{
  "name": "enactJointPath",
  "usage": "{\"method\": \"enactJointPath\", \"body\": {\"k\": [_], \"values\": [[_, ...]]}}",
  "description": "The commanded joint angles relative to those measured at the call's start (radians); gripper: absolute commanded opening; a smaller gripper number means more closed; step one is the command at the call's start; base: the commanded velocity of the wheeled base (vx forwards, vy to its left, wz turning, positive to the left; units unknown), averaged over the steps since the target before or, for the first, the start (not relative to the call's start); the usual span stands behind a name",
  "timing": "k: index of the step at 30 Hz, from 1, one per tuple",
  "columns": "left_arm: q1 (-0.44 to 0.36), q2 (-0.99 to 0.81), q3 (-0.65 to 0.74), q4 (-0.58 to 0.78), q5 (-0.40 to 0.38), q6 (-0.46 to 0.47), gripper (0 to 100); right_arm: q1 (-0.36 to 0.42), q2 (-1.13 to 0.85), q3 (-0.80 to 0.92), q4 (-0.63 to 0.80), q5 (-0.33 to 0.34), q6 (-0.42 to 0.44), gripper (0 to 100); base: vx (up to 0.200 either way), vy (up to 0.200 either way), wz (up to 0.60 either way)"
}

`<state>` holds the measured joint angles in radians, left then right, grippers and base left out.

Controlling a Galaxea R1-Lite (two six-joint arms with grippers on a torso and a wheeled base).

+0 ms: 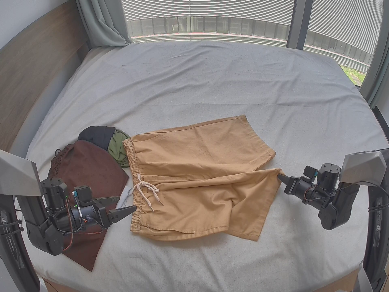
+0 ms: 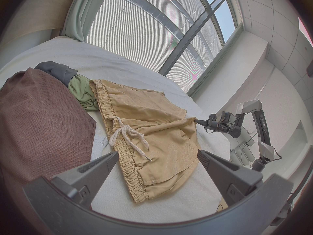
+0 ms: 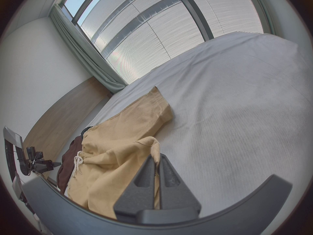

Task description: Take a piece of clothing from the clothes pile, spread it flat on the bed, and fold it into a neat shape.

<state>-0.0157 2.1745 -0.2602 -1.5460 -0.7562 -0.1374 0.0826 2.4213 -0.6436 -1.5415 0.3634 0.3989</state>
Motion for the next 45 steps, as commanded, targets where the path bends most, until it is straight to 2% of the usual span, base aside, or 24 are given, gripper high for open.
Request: {"method": "enactJointPath", "body": {"k": [1, 12, 29, 30, 37, 45], "values": [[0.000, 0.001, 0.003, 0.000, 0.000, -0.001, 100, 0.003, 0.038, -0.067, -0.002, -0.012, 0.001, 0, 0.000, 0.000, 0.00], [0.000, 0.002, 0.001, 0.000, 0.000, -0.002, 100, 0.016, 0.090, -0.176, -0.003, -0.050, 0.005, 0, 0.000, 0.000, 0.00], [0.000, 0.001, 0.001, 0.000, 0.000, -0.002, 100, 0.017, 0.087, -0.179, -0.006, -0.052, 0.005, 0, 0.000, 0.000, 0.00], [0.000, 0.002, -0.001, 0.000, 0.000, -0.002, 100, 0.017, 0.085, -0.179, -0.006, -0.052, 0.003, 100, 0.000, 0.000, 0.00], [-0.001, 0.001, 0.001, 0.000, 0.000, 0.021, 100, 0.014, 0.018, -0.100, -0.006, -0.041, -0.002, 100, 0.000, 0.000, 0.00], [0.005, -0.002, 0.003, 0.000, -0.031, 0.025, 100, 0.005, -0.116, 0.073, -0.002, 0.071, -0.005, 100, 0.000, 0.000, 0.00]]}}
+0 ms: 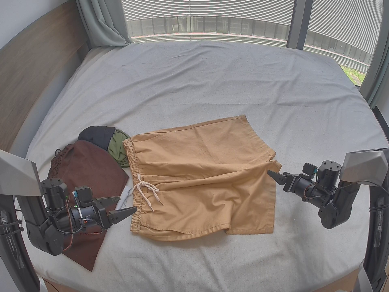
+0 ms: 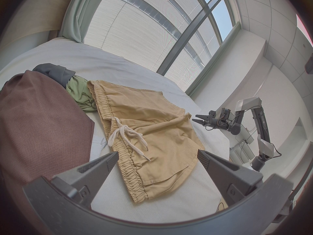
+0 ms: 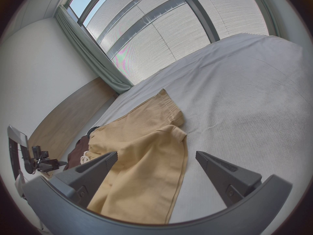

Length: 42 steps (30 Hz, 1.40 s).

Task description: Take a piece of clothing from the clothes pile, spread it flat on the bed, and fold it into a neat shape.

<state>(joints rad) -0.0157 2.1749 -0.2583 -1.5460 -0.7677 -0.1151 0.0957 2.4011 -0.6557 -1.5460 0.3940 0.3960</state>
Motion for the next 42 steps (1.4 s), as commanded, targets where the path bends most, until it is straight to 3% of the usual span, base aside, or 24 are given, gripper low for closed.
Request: {"method": "enactJointPath", "body": {"k": [1, 6, 21, 34, 37, 42], "values": [[0.005, -0.004, 0.002, -0.002, -0.024, 0.005, 100, -0.008, -0.106, 0.100, 0.003, 0.049, -0.002, 100, 0.000, 0.000, 0.00], [0.007, -0.007, 0.013, 0.000, -0.035, 0.006, 100, -0.001, -0.160, 0.246, 0.004, 0.131, -0.006, 100, 0.000, 0.000, 0.00], [0.007, -0.006, 0.014, 0.000, -0.035, 0.008, 100, 0.047, -0.165, 0.389, 0.004, 0.134, -0.009, 100, 0.000, 0.000, 0.00], [0.005, -0.007, 0.031, 0.000, -0.035, 0.008, 100, 0.061, -0.160, 0.459, 0.004, 0.140, -0.069, 100, 0.000, 0.000, 0.00], [0.005, -0.006, 0.031, 0.000, -0.035, 0.008, 100, 0.056, -0.149, 0.490, 0.004, 0.178, -0.137, 100, 0.000, 0.000, 0.00], [0.005, -0.006, 0.031, 0.000, -0.033, 0.009, 100, 0.052, -0.148, 0.508, 0.006, 0.198, -0.157, 100, 0.000, 0.000, 0.00]]}}
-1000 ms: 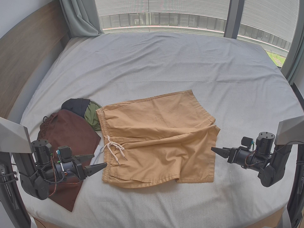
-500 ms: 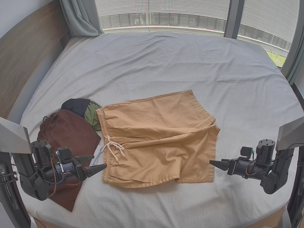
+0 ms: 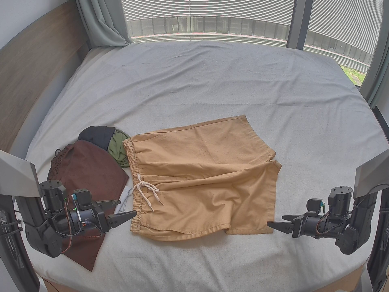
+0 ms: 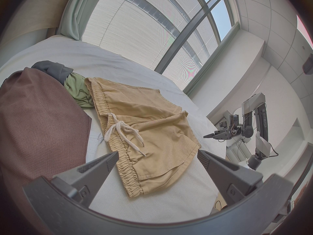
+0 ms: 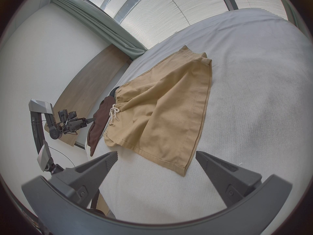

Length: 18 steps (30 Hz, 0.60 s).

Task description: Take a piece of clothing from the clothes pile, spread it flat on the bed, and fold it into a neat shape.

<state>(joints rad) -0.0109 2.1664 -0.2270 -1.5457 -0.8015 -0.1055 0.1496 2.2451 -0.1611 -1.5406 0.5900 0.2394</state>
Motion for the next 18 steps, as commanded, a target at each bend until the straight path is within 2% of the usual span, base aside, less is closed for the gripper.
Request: {"method": "enactJointPath", "body": {"k": [1, 18], "values": [[0.000, 0.003, 0.000, -0.001, 0.001, 0.000, 100, -0.002, 0.008, 0.014, 0.001, 0.002, 0.000, 100, 0.000, 0.000, 0.00], [0.002, 0.009, 0.003, -0.001, -0.012, 0.024, 100, 0.025, 0.100, -0.014, -0.001, -0.009, 0.003, 100, 0.000, 0.000, 0.00]]}}
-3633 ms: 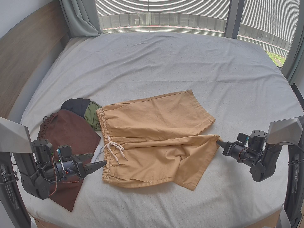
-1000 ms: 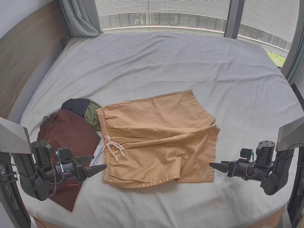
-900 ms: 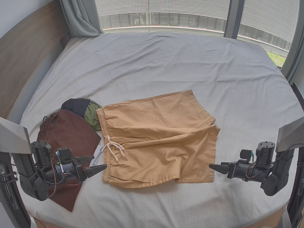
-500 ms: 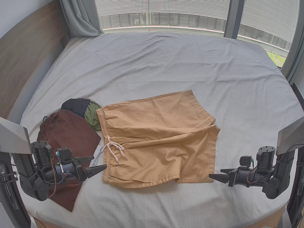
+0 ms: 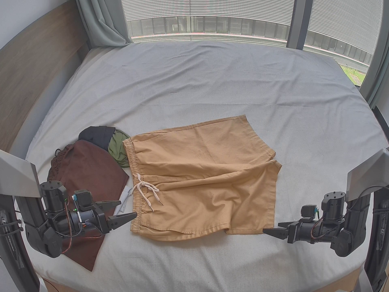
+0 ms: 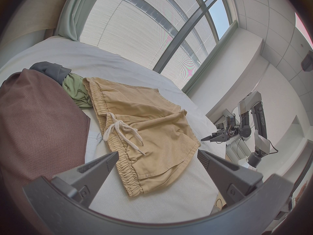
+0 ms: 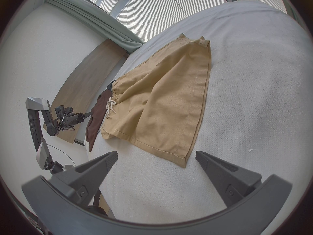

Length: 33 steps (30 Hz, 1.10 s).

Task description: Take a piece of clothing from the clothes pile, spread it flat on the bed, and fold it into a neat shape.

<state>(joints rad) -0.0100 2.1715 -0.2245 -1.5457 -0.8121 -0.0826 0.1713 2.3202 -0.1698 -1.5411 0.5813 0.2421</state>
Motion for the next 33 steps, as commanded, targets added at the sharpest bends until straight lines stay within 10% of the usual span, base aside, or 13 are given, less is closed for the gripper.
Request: {"method": "enactJointPath", "body": {"k": [1, 33], "values": [[0.001, 0.004, 0.001, -0.001, -0.001, 0.001, 100, 0.004, 0.031, -0.008, -0.001, -0.001, 0.000, 100, 0.000, 0.000, 0.00], [0.001, 0.001, 0.001, -0.001, -0.002, 0.000, 100, 0.040, 0.128, -0.122, -0.002, -0.051, 0.129, 100, 0.000, 0.000, 0.00]]}}
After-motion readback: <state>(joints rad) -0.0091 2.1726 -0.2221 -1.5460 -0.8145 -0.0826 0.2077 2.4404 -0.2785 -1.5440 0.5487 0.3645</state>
